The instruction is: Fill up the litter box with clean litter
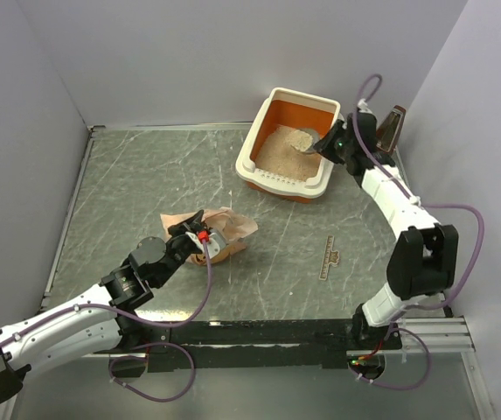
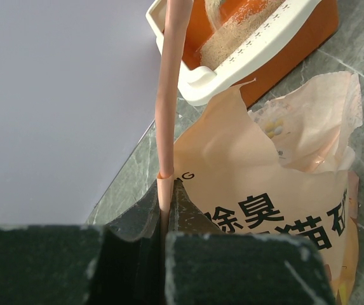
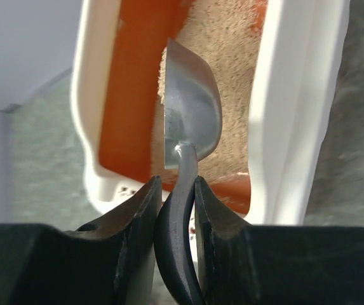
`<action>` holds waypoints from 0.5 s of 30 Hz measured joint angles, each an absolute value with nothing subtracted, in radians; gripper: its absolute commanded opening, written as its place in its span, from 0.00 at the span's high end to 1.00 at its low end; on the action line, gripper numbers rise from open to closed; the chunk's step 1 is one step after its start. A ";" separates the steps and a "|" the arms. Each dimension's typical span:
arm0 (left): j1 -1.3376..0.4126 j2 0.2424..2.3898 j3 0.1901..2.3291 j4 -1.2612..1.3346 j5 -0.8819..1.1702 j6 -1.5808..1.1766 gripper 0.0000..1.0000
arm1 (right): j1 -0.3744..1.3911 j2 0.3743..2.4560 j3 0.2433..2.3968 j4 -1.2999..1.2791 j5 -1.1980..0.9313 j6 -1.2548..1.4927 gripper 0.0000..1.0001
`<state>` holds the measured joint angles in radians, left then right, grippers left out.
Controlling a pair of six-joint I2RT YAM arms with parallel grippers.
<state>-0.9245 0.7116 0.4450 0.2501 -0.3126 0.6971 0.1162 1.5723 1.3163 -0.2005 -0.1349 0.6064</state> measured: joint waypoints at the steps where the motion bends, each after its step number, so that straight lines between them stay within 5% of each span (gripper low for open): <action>1: -0.925 0.712 0.445 0.250 -0.313 0.698 0.99 | 0.137 1.591 1.349 -0.230 -0.101 0.572 1.00; 15: -0.925 0.724 0.435 0.280 -0.313 0.714 0.99 | 0.458 1.886 1.683 -0.270 0.434 -0.020 1.00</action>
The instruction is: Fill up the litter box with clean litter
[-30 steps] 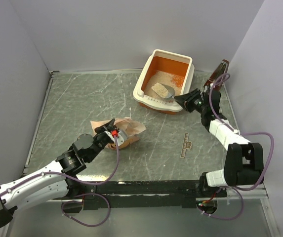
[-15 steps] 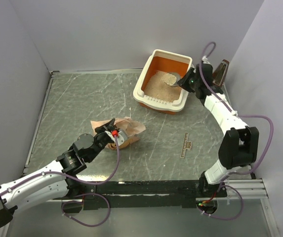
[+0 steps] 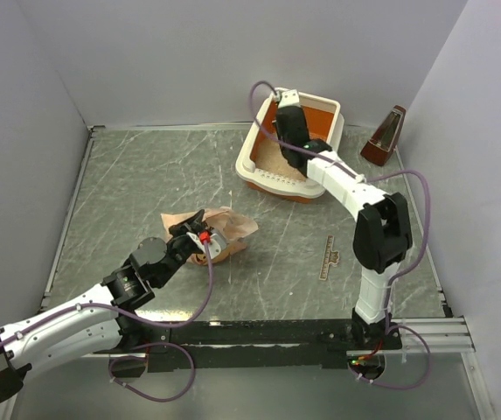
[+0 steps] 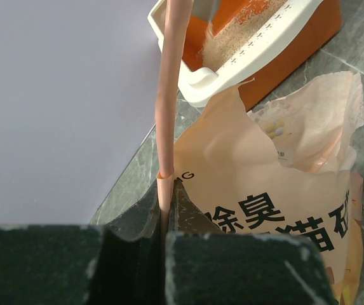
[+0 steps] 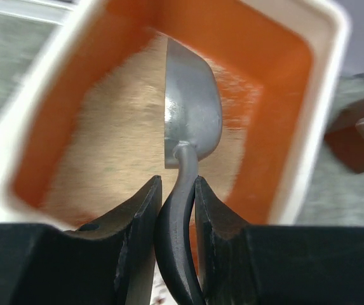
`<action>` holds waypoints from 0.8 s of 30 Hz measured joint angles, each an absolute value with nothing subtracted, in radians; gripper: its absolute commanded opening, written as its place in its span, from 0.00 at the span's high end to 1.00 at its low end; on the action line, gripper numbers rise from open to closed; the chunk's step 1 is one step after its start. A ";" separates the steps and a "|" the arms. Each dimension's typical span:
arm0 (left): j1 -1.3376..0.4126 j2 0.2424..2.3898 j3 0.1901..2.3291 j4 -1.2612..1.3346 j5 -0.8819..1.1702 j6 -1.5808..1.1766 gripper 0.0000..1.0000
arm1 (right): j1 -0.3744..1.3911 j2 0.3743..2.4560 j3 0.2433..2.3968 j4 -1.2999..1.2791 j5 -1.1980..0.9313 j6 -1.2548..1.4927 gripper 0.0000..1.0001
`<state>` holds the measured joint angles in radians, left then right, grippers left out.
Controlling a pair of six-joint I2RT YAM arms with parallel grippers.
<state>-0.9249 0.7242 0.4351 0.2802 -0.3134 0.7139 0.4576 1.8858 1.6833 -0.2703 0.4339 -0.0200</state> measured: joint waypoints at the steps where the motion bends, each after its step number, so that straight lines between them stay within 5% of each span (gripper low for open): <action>1: -0.925 0.724 0.433 0.284 -0.313 0.715 0.99 | 0.466 1.897 1.671 -0.241 0.478 -0.069 1.00; 12: -0.926 0.725 0.431 0.287 -0.313 0.719 0.99 | 0.537 1.820 1.441 0.003 0.690 -0.326 1.00; 24: -0.929 0.740 0.431 0.295 -0.314 0.722 0.99 | 0.547 1.113 1.343 -0.319 0.224 0.079 1.00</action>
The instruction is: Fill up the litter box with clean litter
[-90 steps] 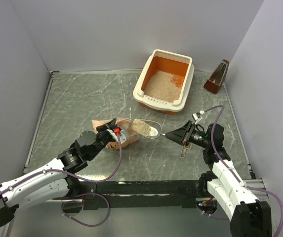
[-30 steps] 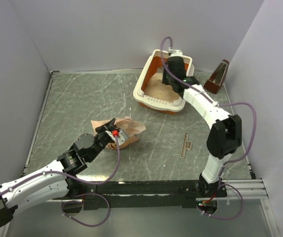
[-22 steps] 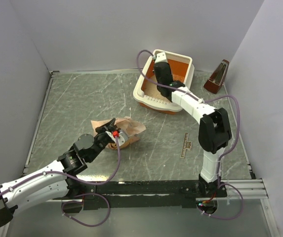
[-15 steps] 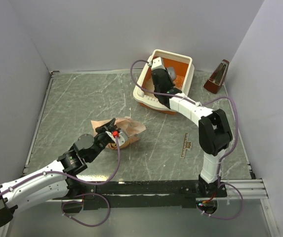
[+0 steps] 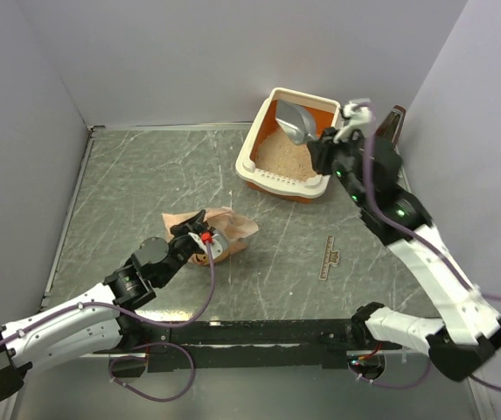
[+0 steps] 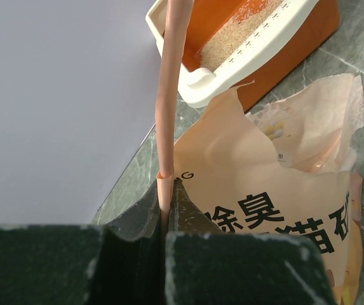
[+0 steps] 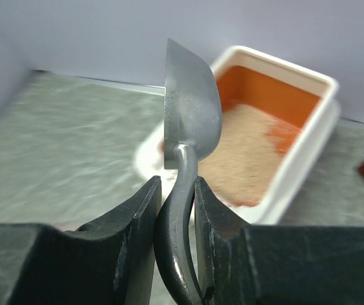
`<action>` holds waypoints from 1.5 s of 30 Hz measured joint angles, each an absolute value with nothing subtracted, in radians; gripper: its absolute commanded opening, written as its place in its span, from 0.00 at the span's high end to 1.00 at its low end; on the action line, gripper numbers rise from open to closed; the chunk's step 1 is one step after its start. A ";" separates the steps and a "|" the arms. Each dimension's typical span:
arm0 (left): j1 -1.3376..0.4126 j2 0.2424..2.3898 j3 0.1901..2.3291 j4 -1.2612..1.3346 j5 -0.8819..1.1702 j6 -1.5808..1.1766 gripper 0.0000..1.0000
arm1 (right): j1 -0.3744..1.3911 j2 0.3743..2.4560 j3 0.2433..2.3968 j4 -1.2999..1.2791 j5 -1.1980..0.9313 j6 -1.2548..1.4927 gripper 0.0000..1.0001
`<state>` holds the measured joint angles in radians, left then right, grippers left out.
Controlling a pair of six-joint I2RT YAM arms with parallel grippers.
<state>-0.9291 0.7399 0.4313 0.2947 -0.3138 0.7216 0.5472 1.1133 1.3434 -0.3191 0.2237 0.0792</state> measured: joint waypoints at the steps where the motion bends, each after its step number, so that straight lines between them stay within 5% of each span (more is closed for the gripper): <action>1: -0.930 0.742 0.431 0.296 -0.314 0.722 0.99 | 0.547 1.079 1.354 -0.356 0.182 0.099 1.00; 8: -0.937 0.758 0.431 0.309 -0.320 0.722 0.99 | 0.547 0.993 1.365 -0.612 -0.060 0.207 1.00; 17: -0.950 0.765 0.431 0.316 -0.338 0.725 0.99 | 0.548 0.947 1.123 -0.758 -0.250 0.281 1.00; 45: -0.968 0.769 0.431 0.316 -0.354 0.741 0.99 | 0.604 0.930 1.125 -0.717 -0.309 0.327 1.00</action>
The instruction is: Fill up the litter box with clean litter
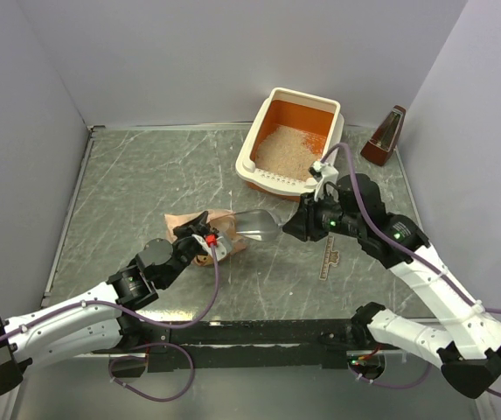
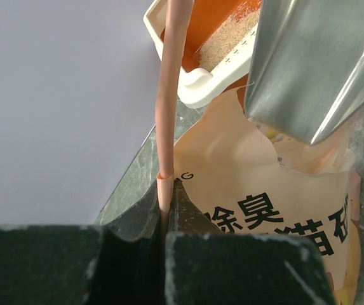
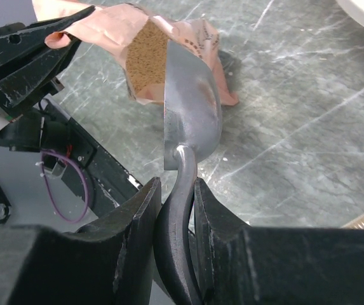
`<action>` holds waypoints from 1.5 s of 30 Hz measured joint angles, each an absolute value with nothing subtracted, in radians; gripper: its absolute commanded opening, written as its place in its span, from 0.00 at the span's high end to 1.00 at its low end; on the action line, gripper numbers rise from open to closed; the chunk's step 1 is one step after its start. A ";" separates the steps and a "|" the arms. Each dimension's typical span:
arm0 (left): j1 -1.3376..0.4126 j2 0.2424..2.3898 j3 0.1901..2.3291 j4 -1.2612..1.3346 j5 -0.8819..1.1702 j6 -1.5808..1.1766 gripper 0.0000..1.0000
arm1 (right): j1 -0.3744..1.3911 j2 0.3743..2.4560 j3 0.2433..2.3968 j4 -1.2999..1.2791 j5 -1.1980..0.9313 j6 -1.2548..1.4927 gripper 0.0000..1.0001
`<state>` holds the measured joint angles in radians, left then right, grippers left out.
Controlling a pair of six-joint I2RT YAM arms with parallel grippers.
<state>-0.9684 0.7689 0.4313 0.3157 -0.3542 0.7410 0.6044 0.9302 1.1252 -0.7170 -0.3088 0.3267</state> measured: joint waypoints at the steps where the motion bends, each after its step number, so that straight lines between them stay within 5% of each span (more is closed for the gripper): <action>1: -0.969 0.769 0.431 0.316 -0.354 0.741 0.99 | 0.611 0.937 1.125 -0.710 -0.310 0.329 1.00; 19: -0.977 0.771 0.431 0.305 -0.345 0.744 0.99 | 0.679 1.213 1.106 -0.544 -0.344 0.331 1.00; 45: -0.986 0.757 0.430 0.293 -0.347 0.748 0.99 | 0.831 1.697 1.502 -0.670 -0.274 0.275 1.00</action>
<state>-0.9863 0.7574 0.4297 0.2932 -0.3470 0.7483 0.8310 1.6966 1.5021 -0.6701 -0.2737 0.2752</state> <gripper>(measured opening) 0.053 0.316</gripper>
